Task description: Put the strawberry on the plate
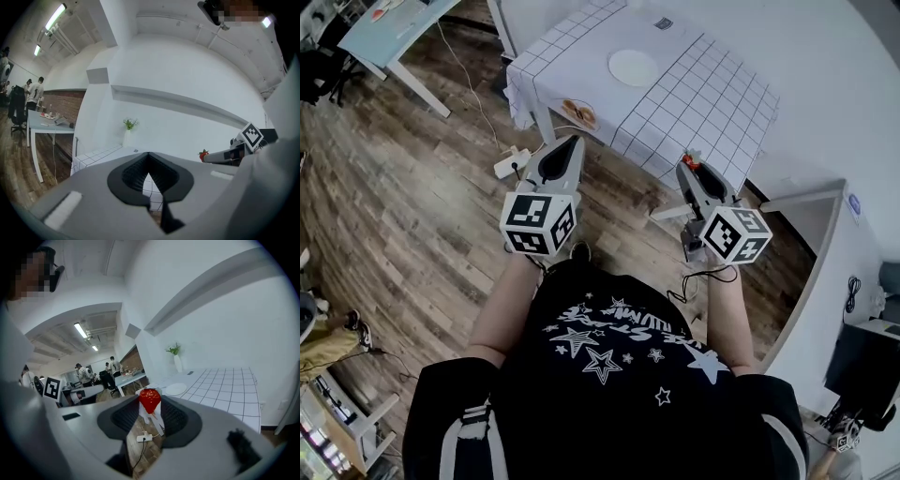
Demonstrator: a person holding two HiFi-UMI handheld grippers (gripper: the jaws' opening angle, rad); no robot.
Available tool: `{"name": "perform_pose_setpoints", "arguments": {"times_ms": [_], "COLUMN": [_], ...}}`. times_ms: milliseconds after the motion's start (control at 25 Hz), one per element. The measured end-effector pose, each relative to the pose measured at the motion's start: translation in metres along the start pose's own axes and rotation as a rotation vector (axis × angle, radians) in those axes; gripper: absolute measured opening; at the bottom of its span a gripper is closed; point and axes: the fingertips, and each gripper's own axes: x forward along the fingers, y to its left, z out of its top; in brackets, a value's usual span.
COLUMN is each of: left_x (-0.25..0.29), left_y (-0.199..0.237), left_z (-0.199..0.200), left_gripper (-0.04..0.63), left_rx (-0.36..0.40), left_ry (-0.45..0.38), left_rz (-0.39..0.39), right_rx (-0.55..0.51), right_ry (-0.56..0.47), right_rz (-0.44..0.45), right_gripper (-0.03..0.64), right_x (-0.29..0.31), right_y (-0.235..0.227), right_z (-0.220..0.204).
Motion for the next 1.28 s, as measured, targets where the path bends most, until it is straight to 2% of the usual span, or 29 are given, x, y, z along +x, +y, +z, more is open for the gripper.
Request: {"name": "perform_pose_setpoints", "arguments": {"times_ms": [280, 640, 1000, 1280], "left_x": [0.026, 0.046, 0.051, 0.076], "left_y": [0.033, 0.055, 0.072, 0.094], "left_z": [0.005, 0.005, 0.006, 0.007], "left_gripper": [0.009, 0.009, 0.009, 0.009], "left_rx": [-0.008, -0.012, -0.012, -0.002], "left_ry": [0.018, 0.033, 0.029, 0.037], "left_rz": [-0.050, -0.081, -0.035, 0.013], "right_rx": [0.011, 0.017, 0.002, 0.001], "right_ry": [0.011, 0.026, 0.039, 0.038], "right_rz": [-0.059, -0.087, -0.045, -0.003], "right_gripper": [0.152, 0.152, 0.152, 0.152], "right_x": [0.031, 0.054, 0.087, 0.132], "right_y": [-0.005, -0.008, -0.014, -0.031], "right_z": [0.005, 0.005, 0.011, 0.025]}}
